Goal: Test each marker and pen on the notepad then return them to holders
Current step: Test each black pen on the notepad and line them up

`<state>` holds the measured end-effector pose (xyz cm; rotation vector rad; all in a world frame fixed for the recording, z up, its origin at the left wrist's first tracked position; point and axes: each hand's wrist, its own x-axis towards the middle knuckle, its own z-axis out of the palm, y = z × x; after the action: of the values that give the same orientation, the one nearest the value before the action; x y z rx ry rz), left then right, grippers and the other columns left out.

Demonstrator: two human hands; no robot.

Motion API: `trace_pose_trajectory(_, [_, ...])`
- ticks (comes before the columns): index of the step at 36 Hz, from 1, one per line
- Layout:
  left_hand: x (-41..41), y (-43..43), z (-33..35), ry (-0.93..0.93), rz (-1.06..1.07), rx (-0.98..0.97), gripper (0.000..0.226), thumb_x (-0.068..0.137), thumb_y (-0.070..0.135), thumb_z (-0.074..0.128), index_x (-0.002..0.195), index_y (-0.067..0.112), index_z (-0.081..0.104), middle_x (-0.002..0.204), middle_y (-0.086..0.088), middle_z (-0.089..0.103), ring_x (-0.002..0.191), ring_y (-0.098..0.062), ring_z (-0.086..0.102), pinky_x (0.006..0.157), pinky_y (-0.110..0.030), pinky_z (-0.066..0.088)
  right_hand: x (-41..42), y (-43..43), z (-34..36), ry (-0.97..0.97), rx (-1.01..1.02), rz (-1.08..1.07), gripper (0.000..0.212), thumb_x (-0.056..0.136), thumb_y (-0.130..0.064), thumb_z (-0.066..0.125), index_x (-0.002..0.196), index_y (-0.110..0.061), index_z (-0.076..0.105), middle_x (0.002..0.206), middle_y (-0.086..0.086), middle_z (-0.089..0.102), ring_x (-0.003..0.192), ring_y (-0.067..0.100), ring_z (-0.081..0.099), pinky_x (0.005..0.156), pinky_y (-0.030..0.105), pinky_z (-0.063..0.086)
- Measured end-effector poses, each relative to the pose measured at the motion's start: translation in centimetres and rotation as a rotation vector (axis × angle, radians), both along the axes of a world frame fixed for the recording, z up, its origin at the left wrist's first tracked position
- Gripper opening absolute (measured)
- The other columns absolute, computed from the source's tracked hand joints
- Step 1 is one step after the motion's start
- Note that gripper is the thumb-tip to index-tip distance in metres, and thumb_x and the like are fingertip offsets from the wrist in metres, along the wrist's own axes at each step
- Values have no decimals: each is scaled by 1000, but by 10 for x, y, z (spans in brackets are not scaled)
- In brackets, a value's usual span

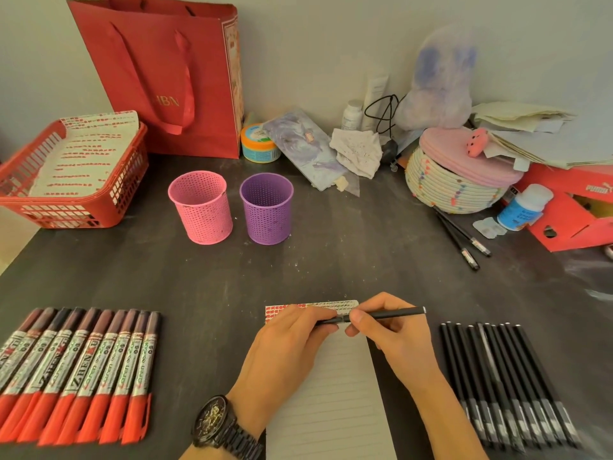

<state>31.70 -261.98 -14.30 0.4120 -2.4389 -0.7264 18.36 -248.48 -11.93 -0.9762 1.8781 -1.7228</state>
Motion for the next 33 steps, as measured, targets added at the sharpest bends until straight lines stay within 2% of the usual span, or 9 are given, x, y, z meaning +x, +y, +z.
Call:
trace_pose_trajectory(3, [0, 0, 0, 20, -3, -6, 27, 94, 40, 51, 106, 24, 70, 96, 15, 71, 90, -2, 60, 79, -14, 46, 0, -1, 2, 4, 21, -2, 7, 84, -36, 72, 86, -29, 74, 75, 2, 77, 69, 12, 72, 62, 13, 51])
trace_pose_trajectory(7, [0, 0, 1, 5, -3, -24, 27, 94, 41, 51, 105, 26, 70, 95, 16, 71, 86, -1, 61, 73, -19, 49, 1, -1, 3, 0, 34, -5, 5, 84, -36, 73, 87, -31, 74, 78, 2, 77, 77, 17, 74, 69, 18, 54])
trace_pose_trajectory(11, [0, 1, 3, 4, 3, -71, 30, 93, 39, 50, 103, 23, 73, 93, 13, 73, 83, -6, 66, 70, -25, 54, 2, 0, 3, -19, 52, -6, 8, 84, -38, 73, 86, -31, 74, 79, 2, 77, 78, 19, 75, 70, 19, 55])
trace_pose_trajectory(14, [0, 3, 7, -14, 20, -75, 24, 91, 36, 57, 101, 23, 74, 91, 13, 73, 81, -8, 67, 69, -22, 51, 3, -2, 4, -33, 60, -8, 8, 83, -37, 73, 86, -29, 74, 80, 4, 77, 79, 21, 75, 71, 22, 56])
trace_pose_trajectory(19, [1, 5, 10, -88, -8, -13, 18, 93, 32, 63, 109, 36, 68, 98, 23, 69, 87, 0, 63, 67, -19, 52, 6, -6, 5, 16, 103, -48, 3, 87, -30, 74, 88, -27, 75, 79, 1, 76, 77, 18, 74, 69, 24, 56])
trace_pose_trajectory(21, [1, 3, 6, -127, 11, 10, 24, 92, 35, 67, 115, 42, 63, 102, 25, 65, 92, 3, 58, 67, -15, 46, 8, -5, 5, 0, 116, -80, 3, 87, -27, 75, 89, -26, 76, 81, -1, 77, 79, 16, 74, 72, 26, 57])
trace_pose_trajectory(25, [2, 2, 0, -104, 72, -34, 46, 77, 29, 82, 118, 33, 61, 106, 18, 63, 98, -1, 52, 65, -21, 50, 10, 8, 13, -68, 94, -132, 8, 87, -24, 77, 89, -31, 76, 82, -1, 76, 64, 6, 66, 57, 18, 50])
trace_pose_trajectory(29, [2, 1, -6, -116, 87, -57, 42, 81, 29, 78, 119, 34, 59, 109, 22, 61, 104, 0, 50, 75, -26, 52, -6, 43, 33, -75, 86, -221, 6, 90, -26, 73, 92, -31, 75, 83, 4, 76, 54, 11, 60, 47, 23, 45])
trace_pose_trajectory(33, [1, 1, -9, -133, 99, -44, 40, 84, 28, 75, 120, 32, 61, 108, 19, 63, 105, -3, 52, 77, -28, 51, -38, 90, 62, -53, 115, -330, 15, 98, -20, 65, 90, -30, 73, 88, 3, 76, 58, 14, 62, 47, 23, 48])
